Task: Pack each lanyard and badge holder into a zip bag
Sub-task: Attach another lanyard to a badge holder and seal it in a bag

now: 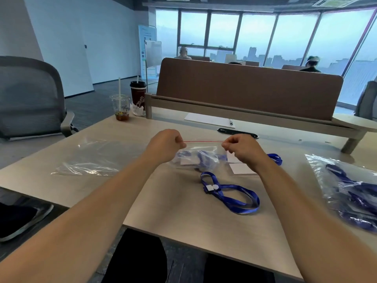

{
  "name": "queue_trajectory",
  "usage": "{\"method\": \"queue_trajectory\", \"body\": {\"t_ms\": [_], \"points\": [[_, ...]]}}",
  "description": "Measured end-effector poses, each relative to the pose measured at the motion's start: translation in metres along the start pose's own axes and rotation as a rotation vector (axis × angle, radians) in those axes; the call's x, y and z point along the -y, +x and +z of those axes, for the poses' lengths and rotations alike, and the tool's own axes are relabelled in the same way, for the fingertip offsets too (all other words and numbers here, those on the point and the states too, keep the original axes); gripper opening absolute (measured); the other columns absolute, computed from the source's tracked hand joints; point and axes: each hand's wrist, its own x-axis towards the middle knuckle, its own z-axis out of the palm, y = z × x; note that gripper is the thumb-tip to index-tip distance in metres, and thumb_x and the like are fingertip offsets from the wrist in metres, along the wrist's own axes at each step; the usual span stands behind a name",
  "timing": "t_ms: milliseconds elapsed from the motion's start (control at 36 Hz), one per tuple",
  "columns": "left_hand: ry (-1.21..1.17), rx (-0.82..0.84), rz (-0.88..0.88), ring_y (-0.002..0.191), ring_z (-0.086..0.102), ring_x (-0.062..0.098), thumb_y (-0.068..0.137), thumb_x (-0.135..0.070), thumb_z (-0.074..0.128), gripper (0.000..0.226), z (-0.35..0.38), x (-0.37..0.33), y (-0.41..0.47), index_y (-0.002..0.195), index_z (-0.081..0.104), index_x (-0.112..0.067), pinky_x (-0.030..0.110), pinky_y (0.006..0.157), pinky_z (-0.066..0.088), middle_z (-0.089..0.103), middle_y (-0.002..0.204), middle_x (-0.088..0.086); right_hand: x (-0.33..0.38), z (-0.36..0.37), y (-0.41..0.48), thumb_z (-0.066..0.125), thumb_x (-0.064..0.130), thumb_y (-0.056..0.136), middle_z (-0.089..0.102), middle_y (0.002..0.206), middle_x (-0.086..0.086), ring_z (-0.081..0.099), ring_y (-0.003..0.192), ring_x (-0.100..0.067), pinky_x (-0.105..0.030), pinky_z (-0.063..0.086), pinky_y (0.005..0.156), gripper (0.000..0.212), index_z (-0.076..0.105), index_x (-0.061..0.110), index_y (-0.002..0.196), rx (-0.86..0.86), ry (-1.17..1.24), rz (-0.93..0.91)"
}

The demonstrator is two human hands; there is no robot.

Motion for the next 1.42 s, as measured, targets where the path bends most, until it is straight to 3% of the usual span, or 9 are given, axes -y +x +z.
{"method": "queue_trajectory", "body": {"t_ms": [250, 333, 444, 583, 667, 833, 917, 1083, 1417], "points": [[-0.253, -0.07, -0.173, 0.079, 0.056, 0.021, 0.09, -0.022, 0.071, 0.018, -0.014, 0.022, -0.004, 0.09, 0.069, -0.004, 0.029, 0.065, 0.039, 0.067, 0.088, 0.008, 0.005, 0.001, 0.0, 0.046, 0.02, 0.106, 0.076, 0.089, -0.004, 0.063, 0.052, -0.016, -0.019, 0.045, 0.045, 0.006, 0.05, 0.015, 0.106, -0.04, 0.133, 0.031], [-0.394, -0.073, -0.227, 0.073, 0.059, 0.022, 0.096, -0.016, 0.06, 0.012, -0.015, 0.022, -0.005, 0.093, 0.061, -0.004, 0.032, 0.065, 0.046, 0.072, 0.09, 0.007, 0.006, 0.006, 0.0, 0.046, 0.023, 0.105, 0.075, 0.087, -0.01, 0.073, 0.065, -0.028, -0.029, 0.056, 0.056, 0.011, 0.044, 0.016, 0.114, -0.005, 0.162, 0.072], [-0.676, -0.055, -0.283, 0.059, 0.066, 0.033, 0.103, -0.014, 0.047, 0.009, -0.016, 0.018, -0.009, 0.095, 0.045, -0.01, 0.038, 0.06, 0.056, 0.072, 0.087, 0.017, 0.005, 0.008, 0.0, 0.066, 0.011, 0.094, 0.073, 0.095, -0.014, 0.074, 0.079, -0.022, -0.033, 0.062, 0.073, 0.033, 0.048, 0.013, 0.121, 0.083, 0.104, 0.085], [-0.703, -0.129, -0.184, 0.073, 0.07, 0.034, 0.097, -0.002, 0.054, 0.015, -0.019, 0.016, -0.006, 0.09, 0.047, -0.013, 0.038, 0.067, 0.059, 0.07, 0.089, 0.022, 0.008, 0.008, -0.001, 0.061, 0.009, 0.097, 0.073, 0.098, -0.013, 0.075, 0.079, -0.022, -0.039, 0.062, 0.08, 0.005, 0.066, 0.009, 0.098, 0.06, 0.097, 0.073], [-0.721, -0.161, -0.165, 0.08, 0.069, 0.032, 0.093, 0.007, 0.052, 0.017, -0.018, 0.016, 0.002, 0.086, 0.054, -0.009, 0.029, 0.064, 0.055, 0.066, 0.089, 0.018, 0.015, 0.005, 0.001, 0.054, 0.015, 0.102, 0.073, 0.098, -0.011, 0.076, 0.076, -0.026, -0.039, 0.063, 0.075, 0.008, 0.061, 0.01, 0.101, 0.005, 0.205, 0.07], [-0.722, -0.25, -0.14, 0.08, 0.073, 0.022, 0.1, -0.01, 0.052, 0.017, -0.031, -0.005, 0.007, 0.088, 0.057, -0.022, 0.038, 0.077, 0.059, 0.066, 0.1, 0.007, 0.03, -0.003, 0.008, 0.055, 0.018, 0.102, 0.076, 0.089, -0.011, 0.076, 0.077, -0.021, -0.041, 0.062, 0.08, 0.013, 0.061, 0.008, 0.106, -0.143, 0.308, -0.013], [-0.775, -0.288, -0.079, 0.086, 0.072, 0.027, 0.098, -0.006, 0.051, 0.015, -0.037, -0.021, 0.014, 0.09, 0.057, -0.017, 0.038, 0.08, 0.058, 0.069, 0.098, 0.013, 0.04, -0.016, 0.013, 0.055, 0.021, 0.102, 0.076, 0.087, -0.009, 0.076, 0.077, -0.02, -0.041, 0.063, 0.079, 0.011, 0.061, 0.012, 0.105, -0.203, 0.337, -0.044], [-0.697, -0.274, 0.057, 0.084, 0.073, 0.013, 0.095, -0.014, 0.062, 0.005, -0.047, -0.061, 0.035, 0.098, 0.064, -0.011, 0.035, 0.084, 0.06, 0.074, 0.094, 0.005, 0.049, -0.066, 0.01, 0.052, 0.018, 0.103, 0.074, 0.083, -0.013, 0.074, 0.071, -0.026, -0.039, 0.063, 0.067, 0.013, 0.061, 0.01, 0.1, -0.337, 0.363, -0.089], [-0.751, -0.164, 0.241, 0.061, 0.072, 0.023, 0.101, -0.018, 0.053, 0.014, -0.01, -0.183, 0.026, 0.093, 0.063, -0.011, 0.033, 0.059, 0.06, 0.073, 0.078, 0.006, 0.01, -0.18, -0.039, 0.055, 0.022, 0.102, 0.072, 0.072, -0.003, 0.065, 0.048, -0.011, -0.017, 0.049, 0.046, 0.012, 0.064, 0.016, 0.095, -0.648, 0.178, -0.067]]}}
